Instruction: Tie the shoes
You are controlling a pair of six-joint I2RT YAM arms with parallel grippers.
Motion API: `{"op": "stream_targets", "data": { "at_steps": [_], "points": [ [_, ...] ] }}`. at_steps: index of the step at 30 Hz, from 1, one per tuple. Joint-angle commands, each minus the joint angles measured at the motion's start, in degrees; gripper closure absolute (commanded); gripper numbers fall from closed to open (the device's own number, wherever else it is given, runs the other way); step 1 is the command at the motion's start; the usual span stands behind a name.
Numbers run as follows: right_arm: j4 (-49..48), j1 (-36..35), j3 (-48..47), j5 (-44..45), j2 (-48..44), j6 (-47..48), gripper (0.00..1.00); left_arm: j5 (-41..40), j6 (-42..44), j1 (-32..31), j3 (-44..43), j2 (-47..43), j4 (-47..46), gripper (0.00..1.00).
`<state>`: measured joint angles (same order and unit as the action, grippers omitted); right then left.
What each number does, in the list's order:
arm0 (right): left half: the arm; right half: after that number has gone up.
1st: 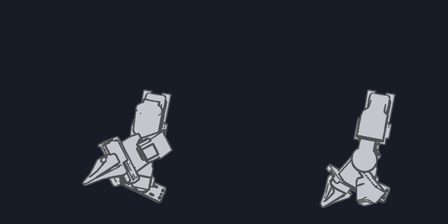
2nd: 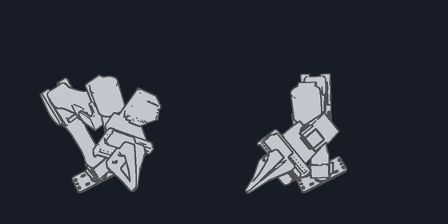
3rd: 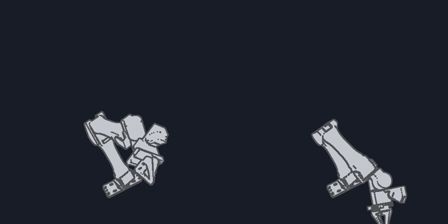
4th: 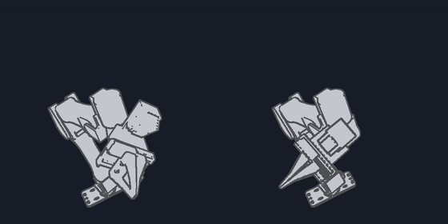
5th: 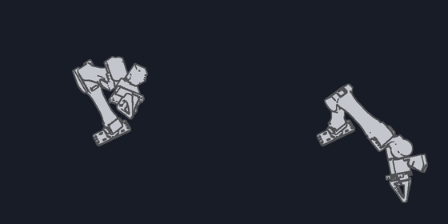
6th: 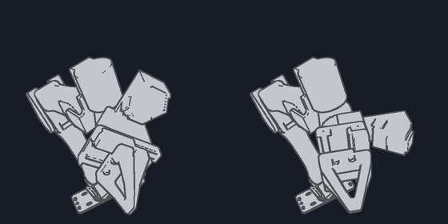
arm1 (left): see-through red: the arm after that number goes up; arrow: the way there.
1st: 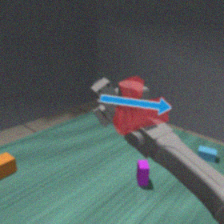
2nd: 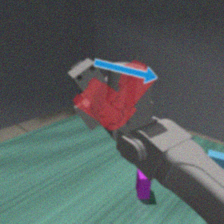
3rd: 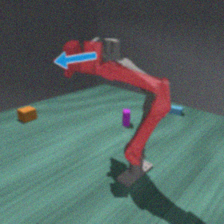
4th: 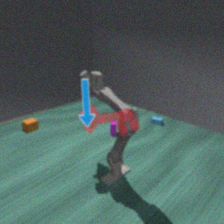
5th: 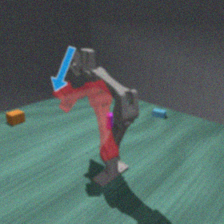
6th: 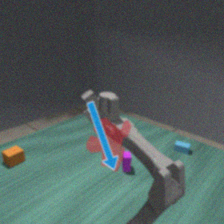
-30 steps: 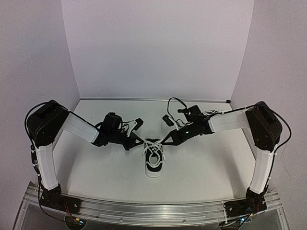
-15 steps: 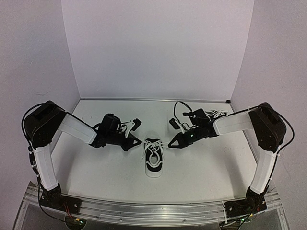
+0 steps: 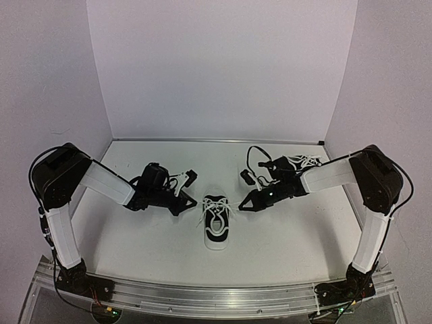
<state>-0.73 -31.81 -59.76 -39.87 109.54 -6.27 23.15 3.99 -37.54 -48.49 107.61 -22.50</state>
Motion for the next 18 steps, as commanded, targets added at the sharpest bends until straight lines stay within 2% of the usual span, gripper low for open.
{"op": "stream_targets", "data": {
  "at_steps": [1,11,18],
  "points": [
    [3.8,2.8,2.0,6.0,0.0,-0.3,1.0,-8.1,-1.1,2.5,0.9,-1.7,1.7,1.0],
    [3.8,3.5,2.3,5.9,0.2,-0.4,1.0,-6.8,-1.6,3.3,0.5,-1.0,2.4,1.0],
    [3.1,3.2,-0.3,0.1,-1.0,-0.5,1.0,-1.6,-2.1,2.9,-1.5,-1.2,3.2,1.0]
  ]
}}
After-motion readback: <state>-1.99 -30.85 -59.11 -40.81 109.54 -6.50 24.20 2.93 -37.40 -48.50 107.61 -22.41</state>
